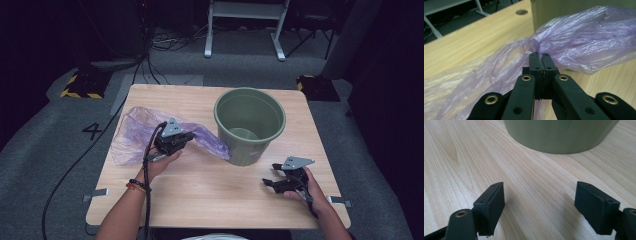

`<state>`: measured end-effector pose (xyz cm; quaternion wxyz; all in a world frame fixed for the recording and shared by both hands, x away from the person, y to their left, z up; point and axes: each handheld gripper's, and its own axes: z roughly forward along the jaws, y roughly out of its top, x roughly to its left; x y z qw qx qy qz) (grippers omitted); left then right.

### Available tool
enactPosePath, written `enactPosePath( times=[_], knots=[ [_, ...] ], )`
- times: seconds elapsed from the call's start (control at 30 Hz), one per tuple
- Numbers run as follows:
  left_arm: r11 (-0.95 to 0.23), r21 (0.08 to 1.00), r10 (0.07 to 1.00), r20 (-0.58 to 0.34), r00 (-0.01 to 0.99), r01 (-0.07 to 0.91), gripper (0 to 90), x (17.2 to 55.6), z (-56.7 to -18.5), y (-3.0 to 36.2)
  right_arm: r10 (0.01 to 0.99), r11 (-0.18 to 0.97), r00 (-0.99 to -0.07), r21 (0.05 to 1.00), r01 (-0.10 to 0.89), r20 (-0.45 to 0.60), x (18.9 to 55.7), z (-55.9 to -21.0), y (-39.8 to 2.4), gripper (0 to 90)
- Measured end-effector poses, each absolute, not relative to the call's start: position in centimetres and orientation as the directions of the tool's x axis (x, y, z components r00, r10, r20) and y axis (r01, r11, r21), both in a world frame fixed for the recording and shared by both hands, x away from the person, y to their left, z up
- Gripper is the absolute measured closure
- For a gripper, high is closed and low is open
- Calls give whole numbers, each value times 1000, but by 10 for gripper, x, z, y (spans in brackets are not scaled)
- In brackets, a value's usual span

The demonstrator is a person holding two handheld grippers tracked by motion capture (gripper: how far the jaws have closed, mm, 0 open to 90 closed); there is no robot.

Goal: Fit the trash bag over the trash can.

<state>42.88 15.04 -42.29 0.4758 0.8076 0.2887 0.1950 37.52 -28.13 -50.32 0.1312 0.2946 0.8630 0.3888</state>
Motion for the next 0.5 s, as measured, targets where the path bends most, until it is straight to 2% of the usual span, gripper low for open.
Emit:
enactPosePath(
  times=[0.5],
  knots=[
    [-339,911,681,68,729,233,894,431,-387,157,612,523,-791,749,408,3,374,-503,-281,240]
  ],
)
